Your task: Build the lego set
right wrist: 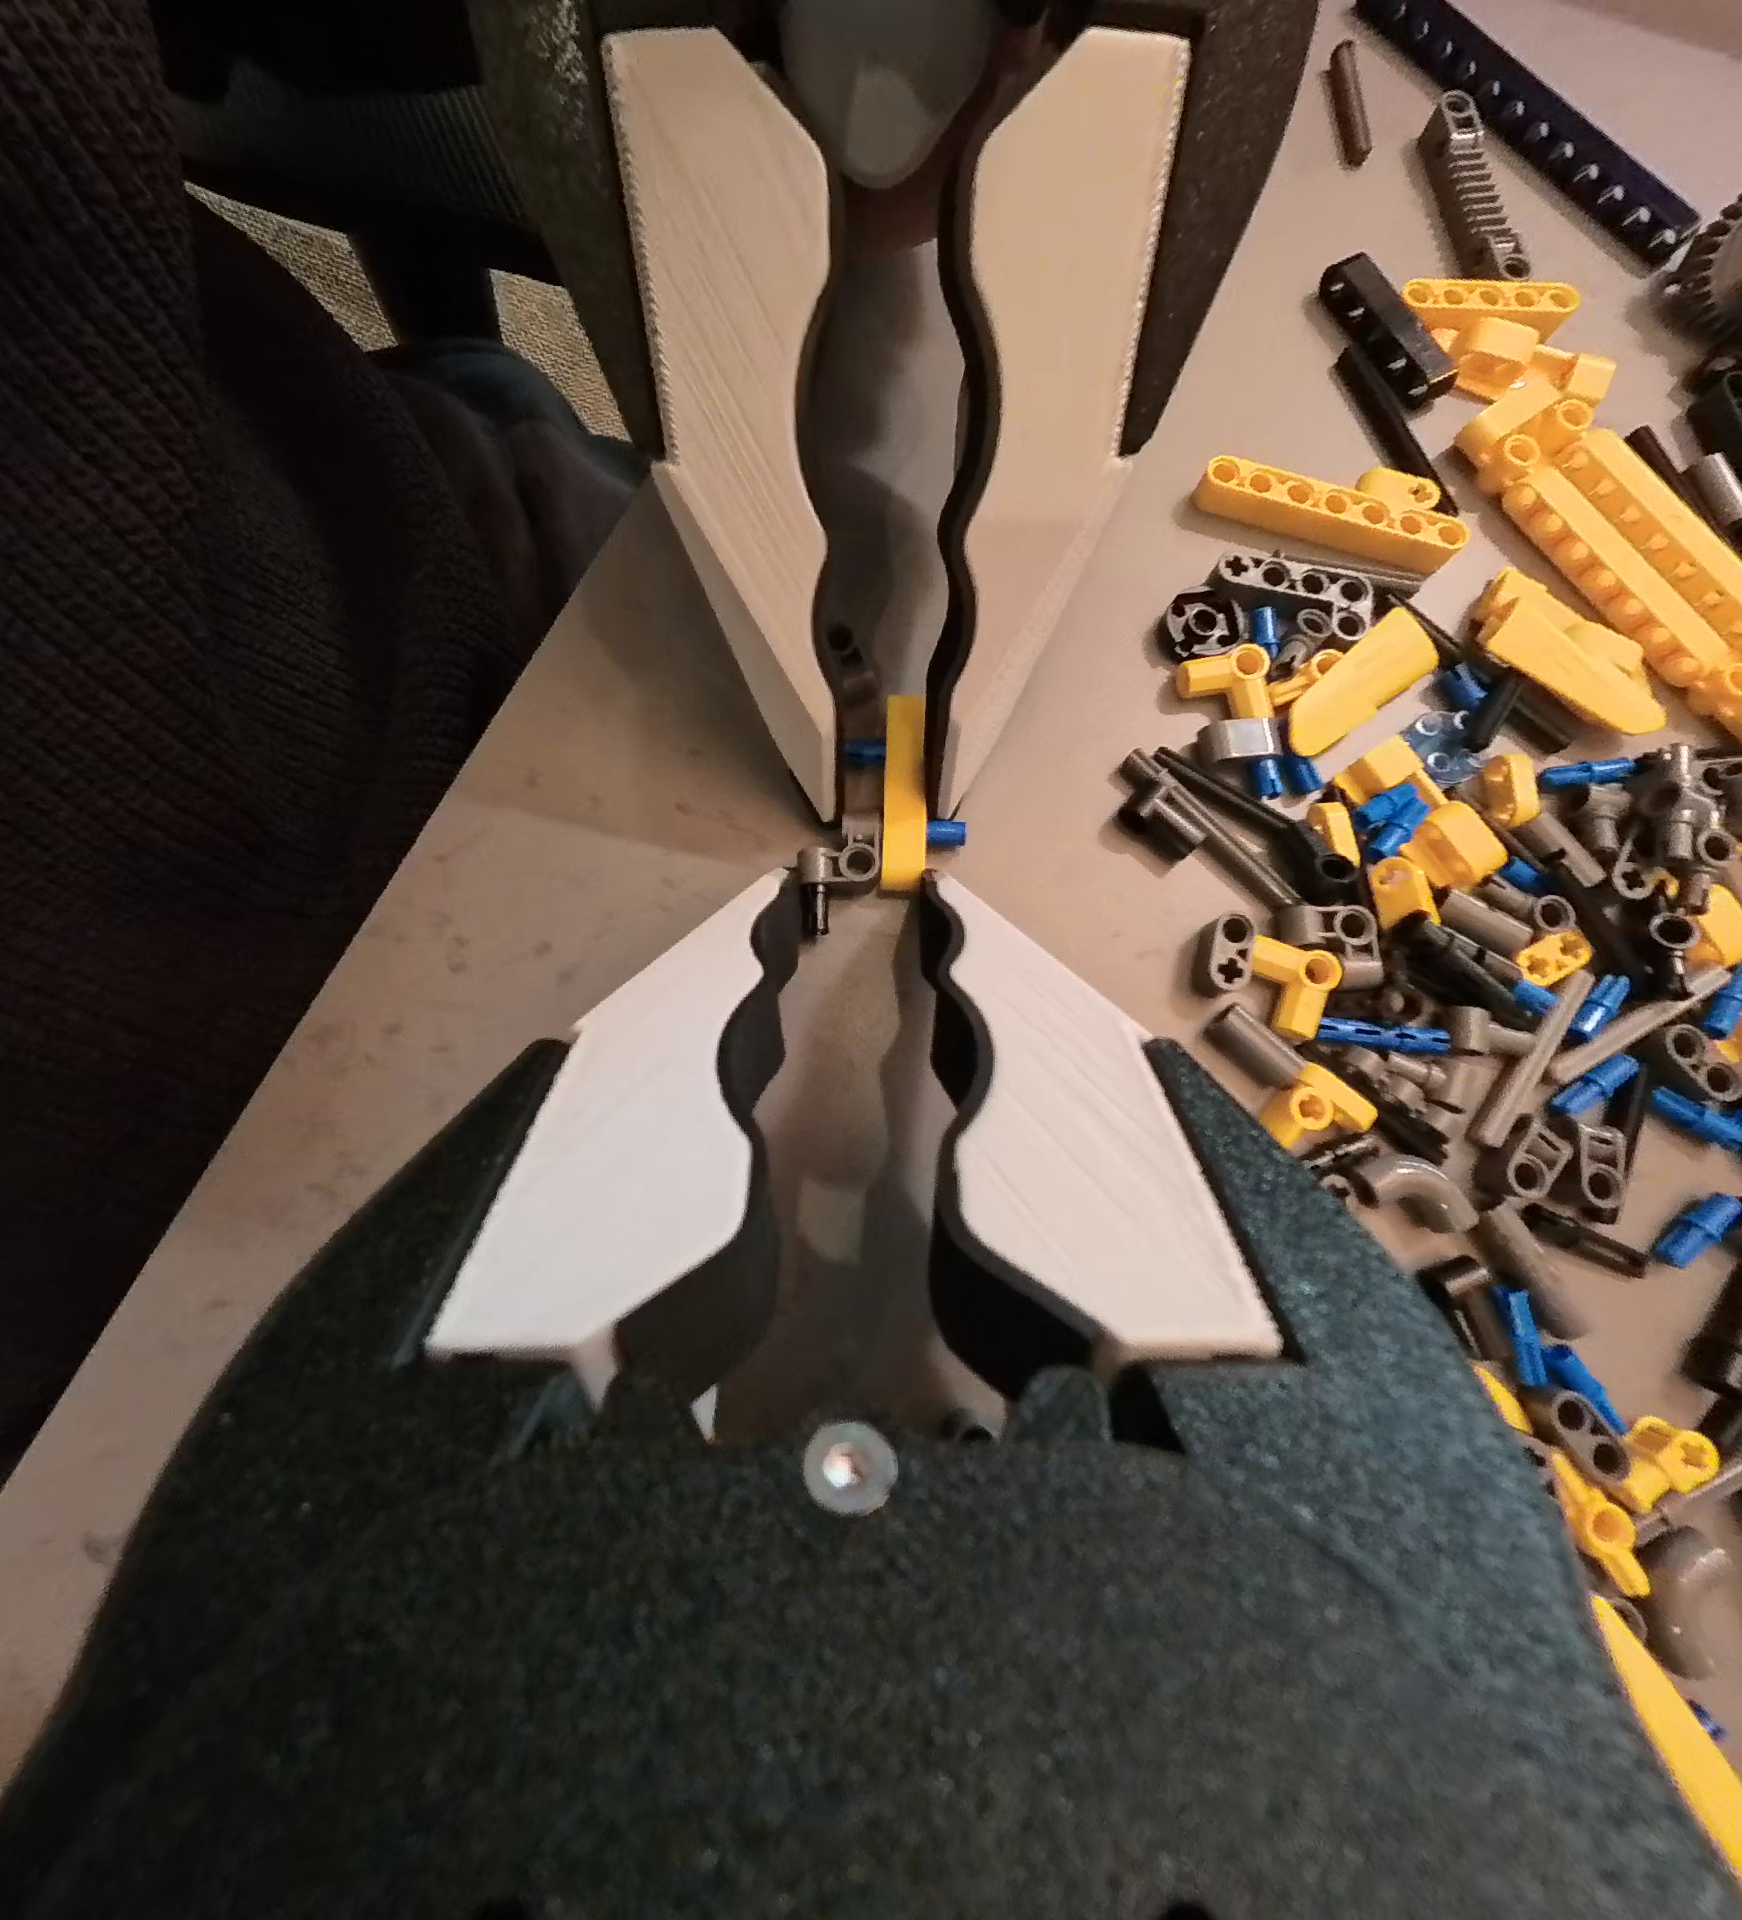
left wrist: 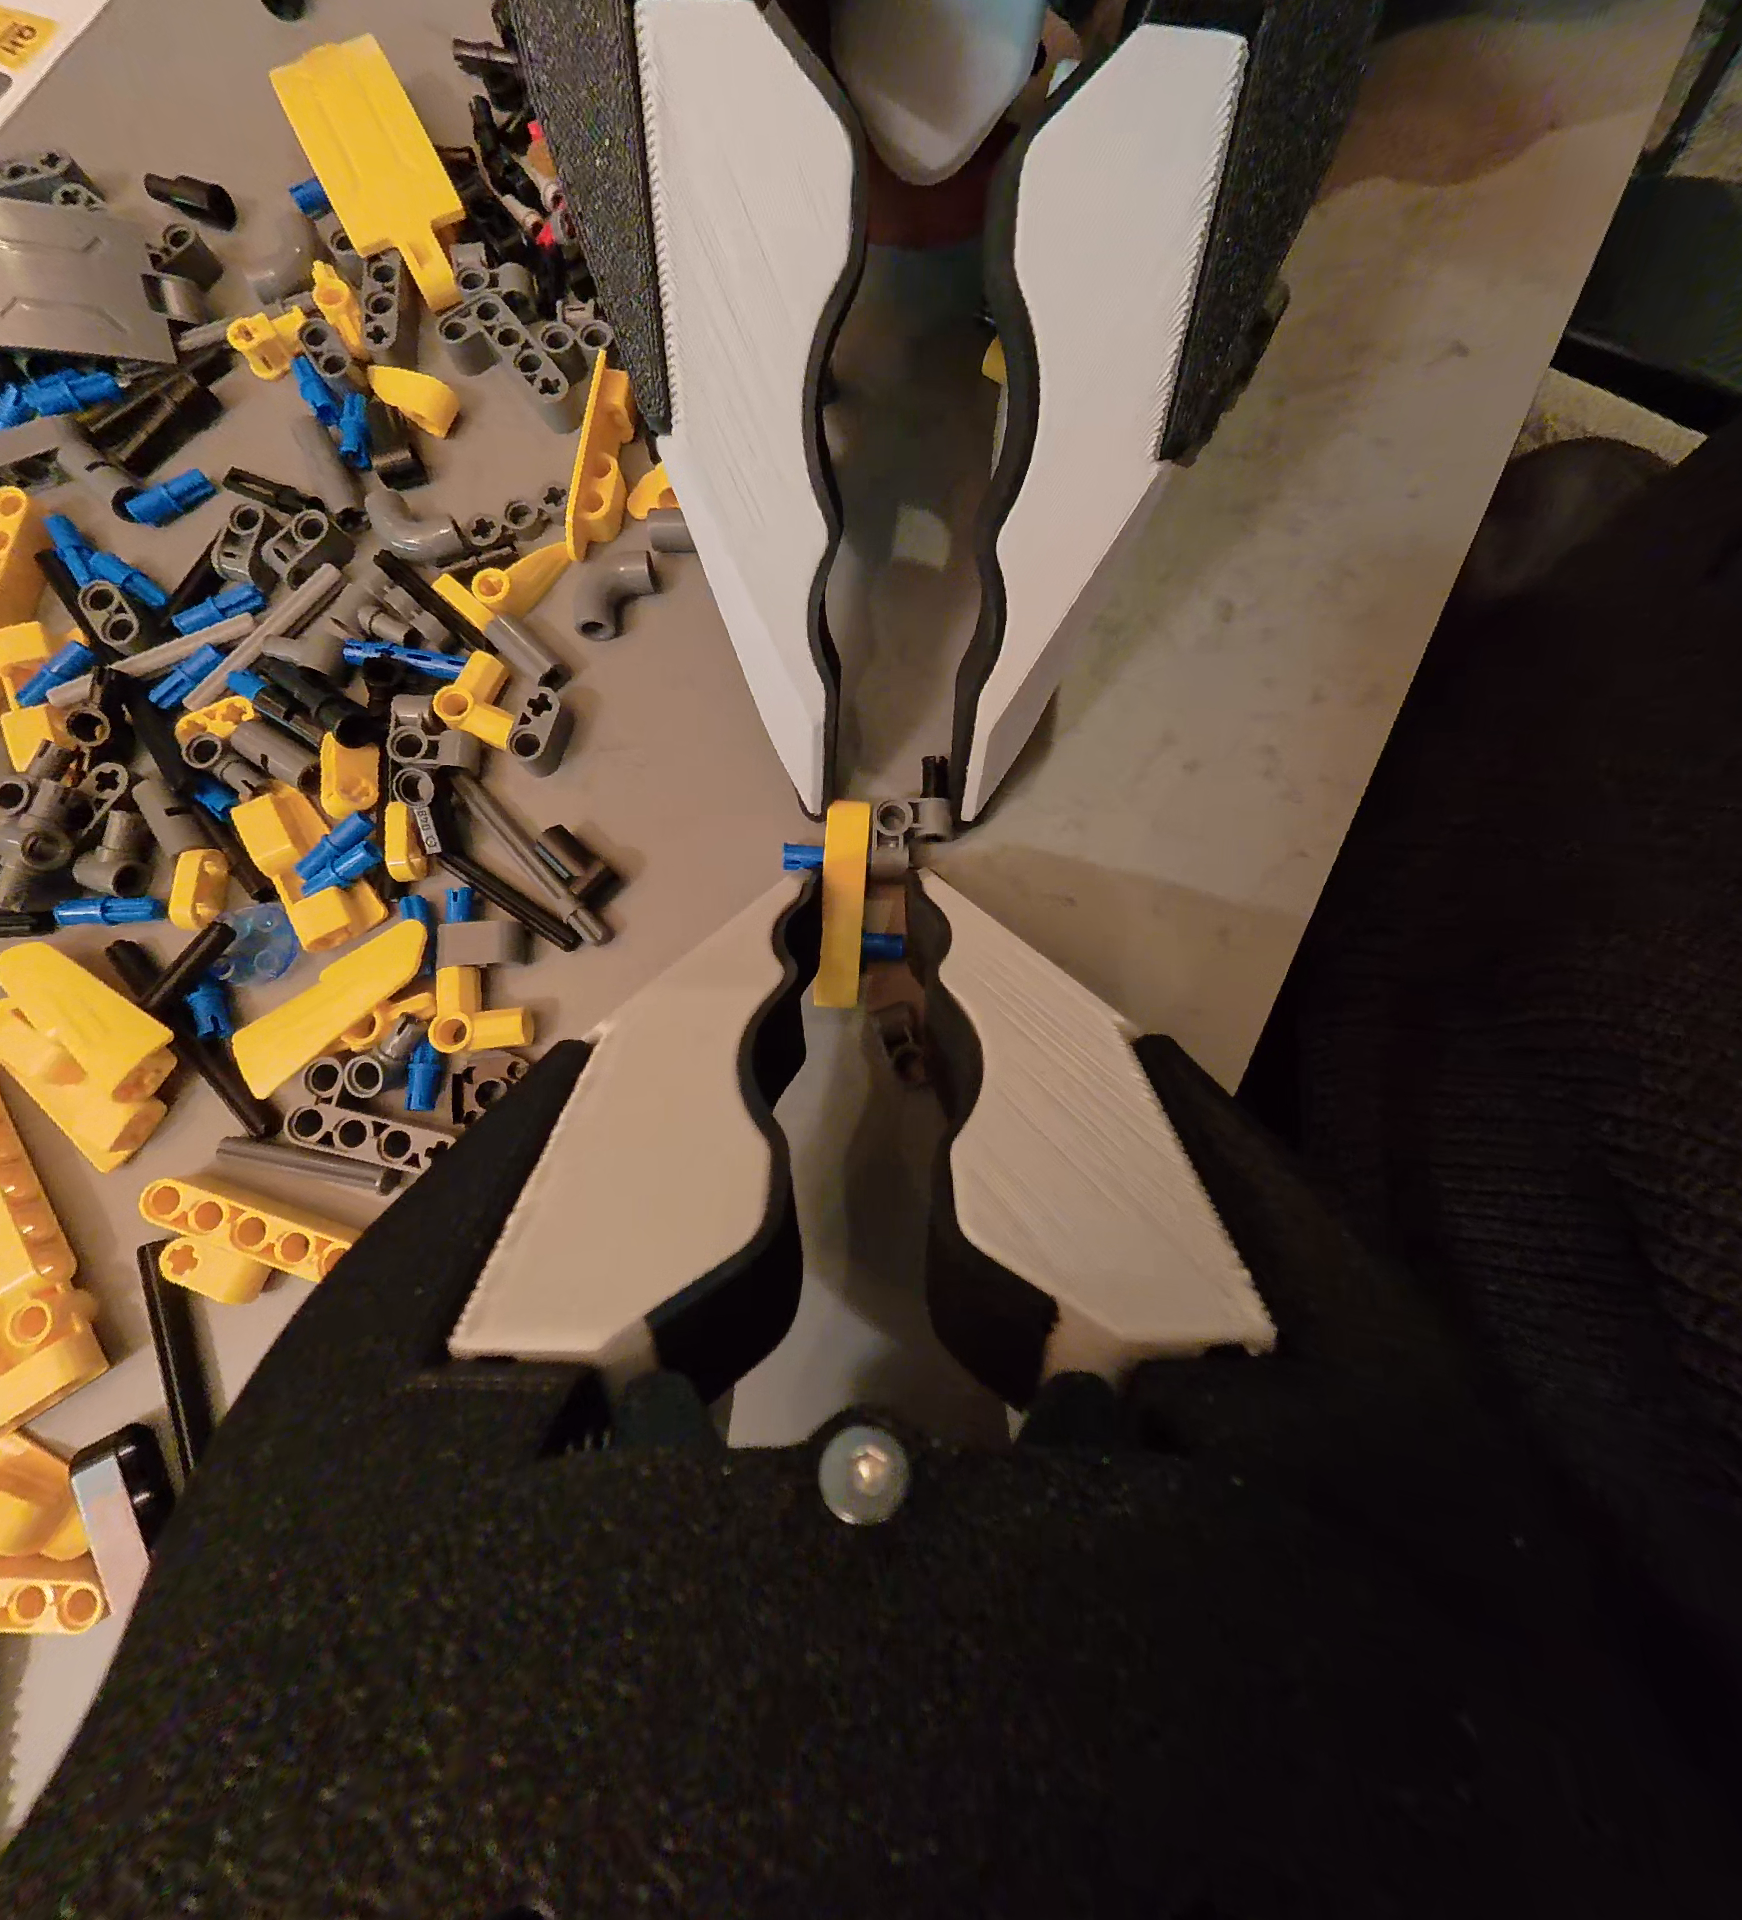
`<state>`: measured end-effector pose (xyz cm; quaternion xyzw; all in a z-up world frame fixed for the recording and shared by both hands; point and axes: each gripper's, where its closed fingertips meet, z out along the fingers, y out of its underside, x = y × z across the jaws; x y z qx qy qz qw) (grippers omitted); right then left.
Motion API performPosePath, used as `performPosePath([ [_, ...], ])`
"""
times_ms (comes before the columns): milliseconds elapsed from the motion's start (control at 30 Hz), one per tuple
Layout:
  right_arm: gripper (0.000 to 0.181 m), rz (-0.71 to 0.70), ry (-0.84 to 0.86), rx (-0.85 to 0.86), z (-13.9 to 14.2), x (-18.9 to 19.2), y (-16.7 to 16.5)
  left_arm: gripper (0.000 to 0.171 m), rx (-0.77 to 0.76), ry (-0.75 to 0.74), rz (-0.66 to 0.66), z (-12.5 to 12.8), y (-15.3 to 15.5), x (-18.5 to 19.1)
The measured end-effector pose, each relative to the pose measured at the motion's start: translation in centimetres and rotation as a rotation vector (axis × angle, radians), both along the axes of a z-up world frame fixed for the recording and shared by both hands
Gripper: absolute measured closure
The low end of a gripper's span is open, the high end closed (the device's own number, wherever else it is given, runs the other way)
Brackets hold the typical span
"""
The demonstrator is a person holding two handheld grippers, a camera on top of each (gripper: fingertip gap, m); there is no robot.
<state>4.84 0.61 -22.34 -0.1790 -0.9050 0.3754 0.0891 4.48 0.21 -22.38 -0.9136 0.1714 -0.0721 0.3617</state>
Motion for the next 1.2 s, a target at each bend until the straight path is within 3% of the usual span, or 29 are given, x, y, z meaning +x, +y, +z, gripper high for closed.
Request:
performPosePath([
  [400,0.159,-0.015,-0.007,0.005,0.0,0.1,0.0,0.156,0.012,0.000,-0.010,0.0,0.0,0.1],
  [500,0.158,-0.014,-0.020,0.003,0.0,0.4,0.1,0.143,0.025,-0.006,0.013,0.1,-0.1,-0.1],
  [733,0.157,-0.029,-0.004,0.022,0.0,0.7,0.2,0.140,0.081,-0.032,0.092,1.6,-2.1,-0.7],
  [1033,0.157,-0.080,0.035,0.039,0.1,-0.2,0.4,0.143,0.067,-0.055,0.152,0.6,-4.0,-0.2],
  [1200,0.157,-0.104,0.054,0.043,0.1,-0.7,0.3,0.157,0.060,-0.002,0.127,0.1,-3.7,0.1],
])
